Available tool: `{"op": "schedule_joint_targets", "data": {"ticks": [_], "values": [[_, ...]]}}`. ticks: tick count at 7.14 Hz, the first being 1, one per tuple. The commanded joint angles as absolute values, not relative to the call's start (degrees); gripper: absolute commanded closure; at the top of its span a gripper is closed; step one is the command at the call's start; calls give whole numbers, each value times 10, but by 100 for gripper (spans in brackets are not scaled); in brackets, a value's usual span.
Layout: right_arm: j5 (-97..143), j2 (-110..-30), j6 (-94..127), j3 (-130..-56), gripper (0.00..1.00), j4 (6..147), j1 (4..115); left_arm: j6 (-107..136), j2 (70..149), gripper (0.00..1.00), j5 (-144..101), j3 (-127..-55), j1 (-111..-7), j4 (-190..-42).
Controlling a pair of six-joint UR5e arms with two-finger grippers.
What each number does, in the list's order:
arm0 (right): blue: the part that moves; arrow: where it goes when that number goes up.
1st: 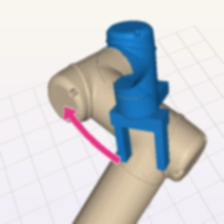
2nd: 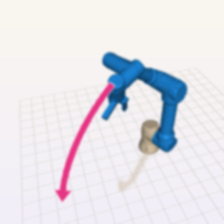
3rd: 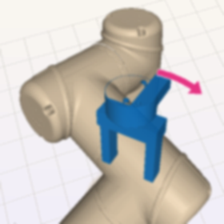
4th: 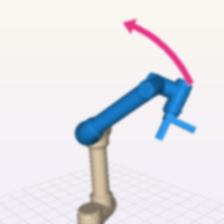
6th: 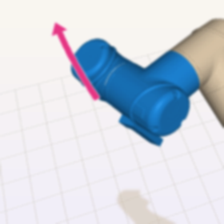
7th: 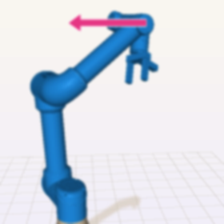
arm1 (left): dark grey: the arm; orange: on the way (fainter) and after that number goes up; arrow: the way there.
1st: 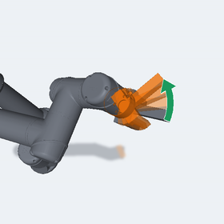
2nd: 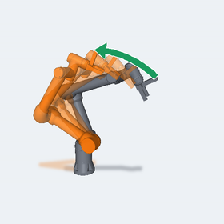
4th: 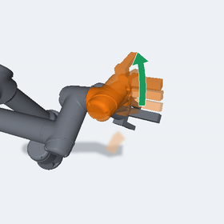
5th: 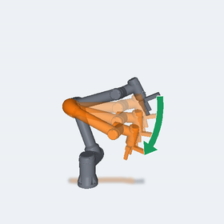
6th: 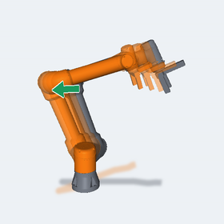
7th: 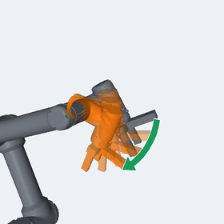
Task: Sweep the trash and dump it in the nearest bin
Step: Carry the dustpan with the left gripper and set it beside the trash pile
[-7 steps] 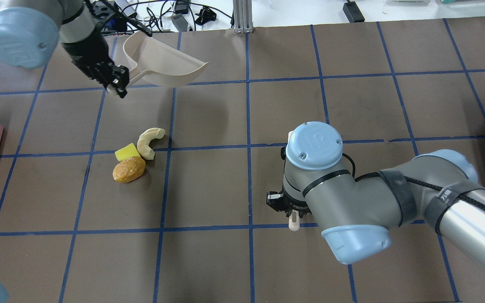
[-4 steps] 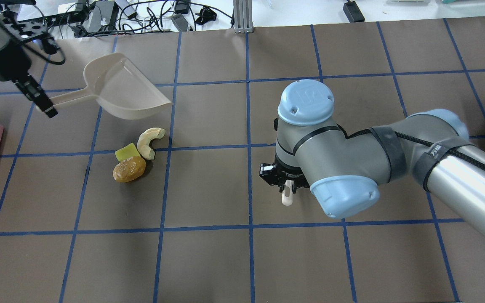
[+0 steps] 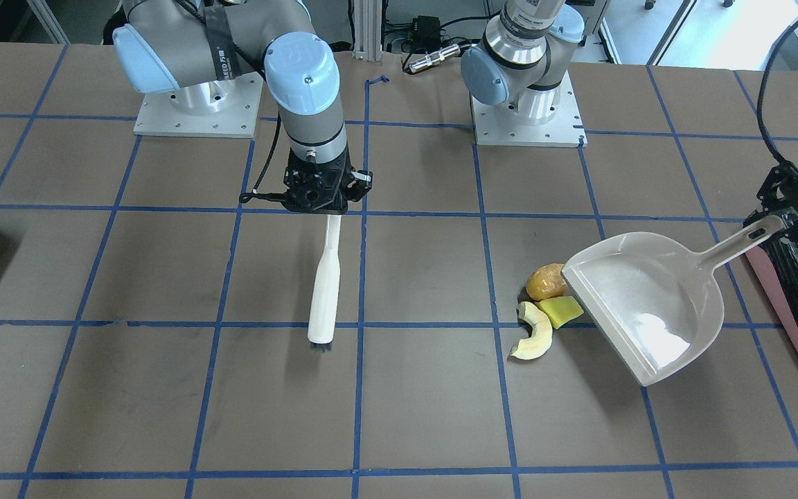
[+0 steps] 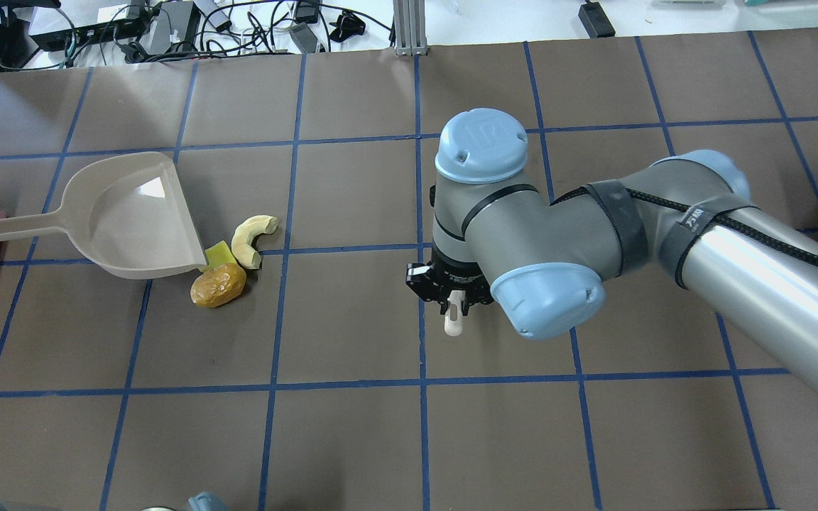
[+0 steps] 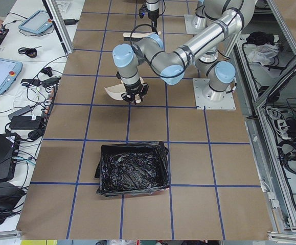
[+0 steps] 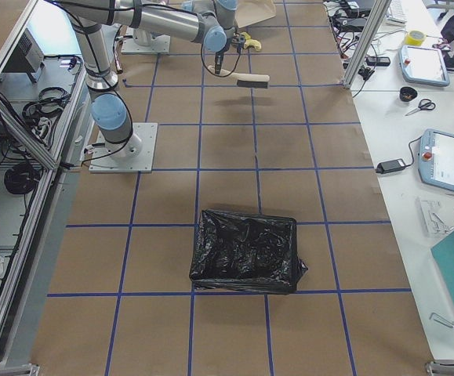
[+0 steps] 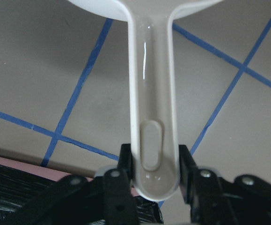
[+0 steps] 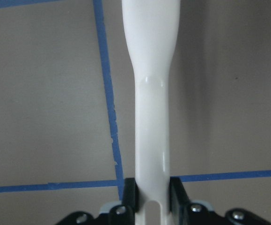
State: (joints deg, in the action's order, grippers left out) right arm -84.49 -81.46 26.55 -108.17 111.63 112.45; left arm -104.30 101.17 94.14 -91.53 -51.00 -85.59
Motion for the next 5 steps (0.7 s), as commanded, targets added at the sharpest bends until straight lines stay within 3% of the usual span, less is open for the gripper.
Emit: {"op": "schedule_joint_targets", "data": {"ticks": [1,5], "values": [[-840,-785,271,-1049,100,1116,1150,-1189,1031,100,940,-920,-478,-838],[-829,-779,271,-1047,100,1114,1152,-1260,1090,100,944,-936,-474,-741]]}}
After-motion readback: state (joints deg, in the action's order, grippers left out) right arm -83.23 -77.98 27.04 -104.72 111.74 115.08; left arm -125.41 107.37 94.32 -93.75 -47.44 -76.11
